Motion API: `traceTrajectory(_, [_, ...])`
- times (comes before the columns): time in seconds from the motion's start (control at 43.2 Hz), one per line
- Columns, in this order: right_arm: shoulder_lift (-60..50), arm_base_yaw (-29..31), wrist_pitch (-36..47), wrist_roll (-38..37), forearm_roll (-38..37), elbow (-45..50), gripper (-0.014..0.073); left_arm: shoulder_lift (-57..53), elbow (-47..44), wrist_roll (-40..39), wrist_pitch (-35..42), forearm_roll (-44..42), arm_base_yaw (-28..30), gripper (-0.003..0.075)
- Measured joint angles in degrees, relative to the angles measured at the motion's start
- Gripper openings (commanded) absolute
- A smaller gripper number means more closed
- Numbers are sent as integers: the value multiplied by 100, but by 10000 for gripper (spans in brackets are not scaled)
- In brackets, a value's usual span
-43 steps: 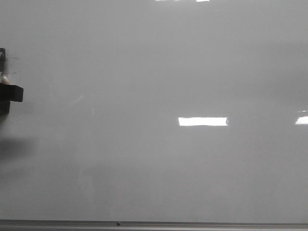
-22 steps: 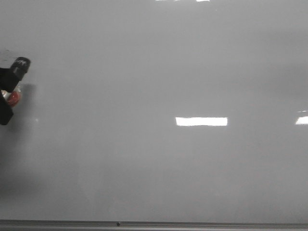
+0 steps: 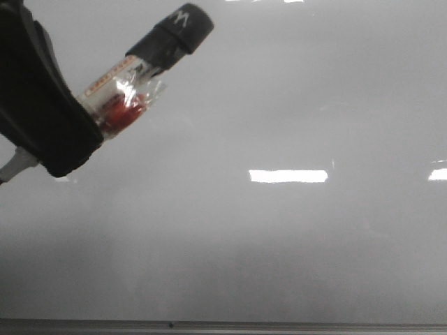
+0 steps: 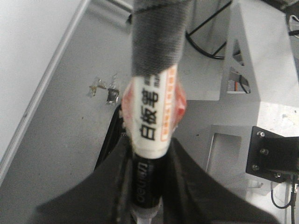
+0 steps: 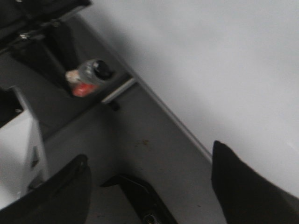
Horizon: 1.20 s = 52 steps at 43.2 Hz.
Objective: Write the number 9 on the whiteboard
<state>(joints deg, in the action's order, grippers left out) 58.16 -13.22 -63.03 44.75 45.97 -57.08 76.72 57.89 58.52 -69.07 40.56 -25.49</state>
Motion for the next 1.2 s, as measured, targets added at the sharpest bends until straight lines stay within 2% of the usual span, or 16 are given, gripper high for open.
traceTrajectory(0.116, [541, -293, -192, 591, 620, -189, 560, 3, 37, 137, -39, 84, -13, 8])
traceTrajectory(0.255, [1197, -770, 67, 1024, 824, -366, 560, 3, 37, 206, -39, 94, -13, 8])
traceTrajectory(0.44, [2080, -1212, 273, 1198, 1029, -802, 560, 3, 37, 280, -39, 94, -13, 8])
traceTrajectory(0.625, [2703, -1430, -29, 1248, 1159, -1191, 541, 3, 37, 412, -39, 94, -13, 8])
traceTrajectory(0.857, [3016, -1503, -541, 1270, 1197, -1225, 347, 3, 37, 434, -39, 94, -13, 8])
traceTrajectory(1.066, [3152, -1512, -553, 1270, 1299, -1225, 76, 3, 37, 434, 83, 117, -13, 19])
traceTrajectory(1.158, [3230, -1512, -504, 1283, 1361, -1234, -51, 3, 37, 434, 135, 78, -13, 77])
traceTrajectory(1.205, [3252, -1512, -504, 1287, 1370, -1237, -71, 3, 37, 434, 149, 52, -13, 150])
